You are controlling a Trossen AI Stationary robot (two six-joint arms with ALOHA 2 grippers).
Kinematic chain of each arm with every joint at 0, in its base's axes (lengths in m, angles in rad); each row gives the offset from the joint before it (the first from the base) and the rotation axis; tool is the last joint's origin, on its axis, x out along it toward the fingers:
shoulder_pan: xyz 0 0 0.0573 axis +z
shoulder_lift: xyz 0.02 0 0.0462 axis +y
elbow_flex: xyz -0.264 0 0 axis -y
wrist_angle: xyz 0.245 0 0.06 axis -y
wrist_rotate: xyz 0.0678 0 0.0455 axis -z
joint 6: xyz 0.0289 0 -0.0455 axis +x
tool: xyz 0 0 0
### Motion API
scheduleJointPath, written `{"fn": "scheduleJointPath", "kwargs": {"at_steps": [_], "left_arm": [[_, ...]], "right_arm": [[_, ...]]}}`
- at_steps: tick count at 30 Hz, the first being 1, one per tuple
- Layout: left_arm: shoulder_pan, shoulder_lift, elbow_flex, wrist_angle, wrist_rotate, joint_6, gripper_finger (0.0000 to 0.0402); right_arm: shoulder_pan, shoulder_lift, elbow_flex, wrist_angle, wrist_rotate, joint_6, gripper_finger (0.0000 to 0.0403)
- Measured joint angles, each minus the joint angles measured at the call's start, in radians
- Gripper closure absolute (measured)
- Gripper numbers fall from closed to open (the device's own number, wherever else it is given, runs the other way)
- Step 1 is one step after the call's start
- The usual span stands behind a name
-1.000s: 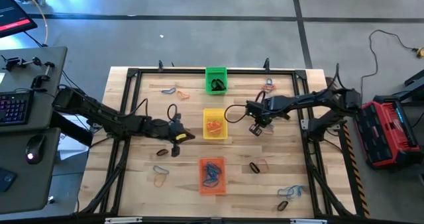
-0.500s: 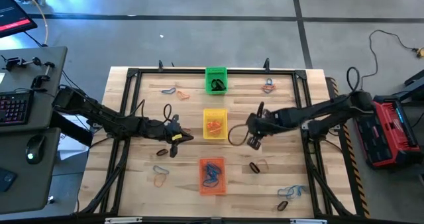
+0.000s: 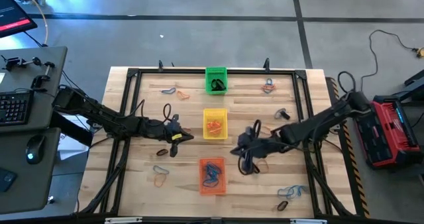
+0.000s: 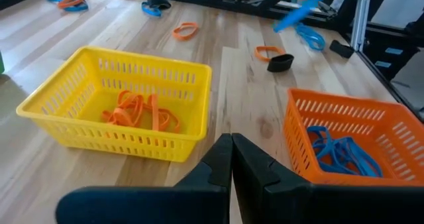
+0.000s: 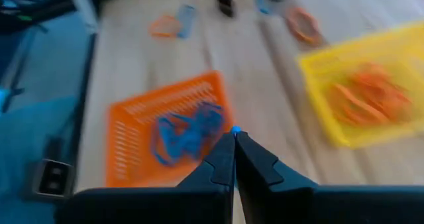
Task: Sort rubber bands into baskets
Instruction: Put the blue rubber band into the orange bin
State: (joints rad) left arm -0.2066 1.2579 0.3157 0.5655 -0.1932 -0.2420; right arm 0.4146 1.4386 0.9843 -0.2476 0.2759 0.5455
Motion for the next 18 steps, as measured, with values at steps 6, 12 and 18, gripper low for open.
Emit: {"fn": "scheduleJointPath", "kwargs": {"at_steps": [6,12,18], "left_arm": [[0.000,0.000,0.000,0.009,0.000,0.000,0.0401],[0.000,0.000,0.000,0.009,0.000,0.008,0.0401],[0.000,0.000,0.000,0.009,0.000,0.010,0.0401]], "right_arm": [[0.033,0.156,0.109,0.049,-0.034,-0.030,0.0403],[0.035,0.316,0.257,0.053,-0.123,-0.052,0.0403],[0.009,0.443,0.345,0.053,-0.232,-0.001,0.0403]]}}
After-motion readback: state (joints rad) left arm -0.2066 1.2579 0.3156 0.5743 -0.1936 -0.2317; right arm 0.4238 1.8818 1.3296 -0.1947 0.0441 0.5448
